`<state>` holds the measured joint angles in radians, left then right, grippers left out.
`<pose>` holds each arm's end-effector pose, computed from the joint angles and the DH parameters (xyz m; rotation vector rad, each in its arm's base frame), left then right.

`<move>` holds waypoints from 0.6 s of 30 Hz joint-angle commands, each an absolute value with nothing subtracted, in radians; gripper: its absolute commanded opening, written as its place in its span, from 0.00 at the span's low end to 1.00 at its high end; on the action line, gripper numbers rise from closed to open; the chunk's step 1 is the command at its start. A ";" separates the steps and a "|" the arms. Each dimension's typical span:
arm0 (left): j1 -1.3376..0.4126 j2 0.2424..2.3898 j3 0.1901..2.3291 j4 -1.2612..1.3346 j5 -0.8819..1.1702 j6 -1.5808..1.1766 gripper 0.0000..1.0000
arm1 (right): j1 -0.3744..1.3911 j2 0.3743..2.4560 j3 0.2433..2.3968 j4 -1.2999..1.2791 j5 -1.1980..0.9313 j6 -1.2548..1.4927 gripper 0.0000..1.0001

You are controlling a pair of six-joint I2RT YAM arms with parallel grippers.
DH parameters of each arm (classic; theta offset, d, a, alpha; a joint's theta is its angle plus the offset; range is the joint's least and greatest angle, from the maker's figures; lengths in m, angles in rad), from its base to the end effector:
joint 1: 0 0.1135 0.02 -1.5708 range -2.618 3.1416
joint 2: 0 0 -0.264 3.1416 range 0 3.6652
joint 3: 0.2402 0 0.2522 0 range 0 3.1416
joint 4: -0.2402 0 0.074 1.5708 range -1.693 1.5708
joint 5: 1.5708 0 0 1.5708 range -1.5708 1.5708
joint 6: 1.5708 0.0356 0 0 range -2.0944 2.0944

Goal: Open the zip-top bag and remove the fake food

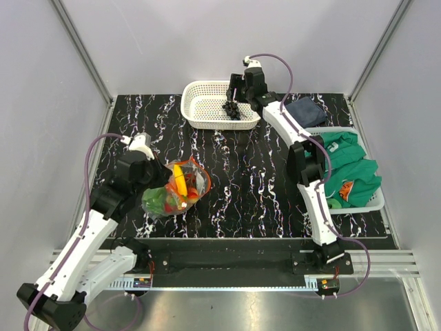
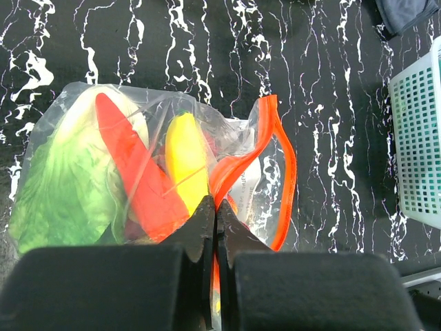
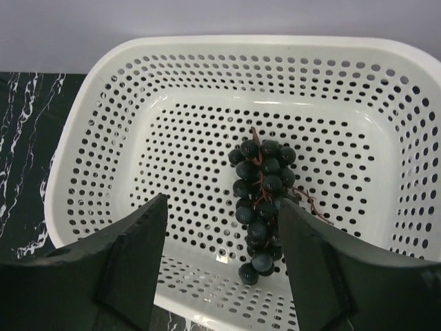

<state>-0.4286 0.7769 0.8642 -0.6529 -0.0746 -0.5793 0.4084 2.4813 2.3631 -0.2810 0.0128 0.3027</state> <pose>0.1493 -0.0653 0.3210 -0.2085 2.1682 -0.5069 0.5323 0.2298 0.2635 -0.0970 1.9953 0.4494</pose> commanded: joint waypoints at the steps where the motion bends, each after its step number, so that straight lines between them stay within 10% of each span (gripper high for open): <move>1: -0.430 0.772 0.897 -0.598 -0.075 -0.568 0.00 | 0.408 2.363 2.352 -0.350 -0.044 0.311 0.74; 18: -0.430 0.762 0.877 -0.534 -0.040 -0.604 0.00 | 0.711 1.666 1.531 -0.244 -0.086 0.446 0.74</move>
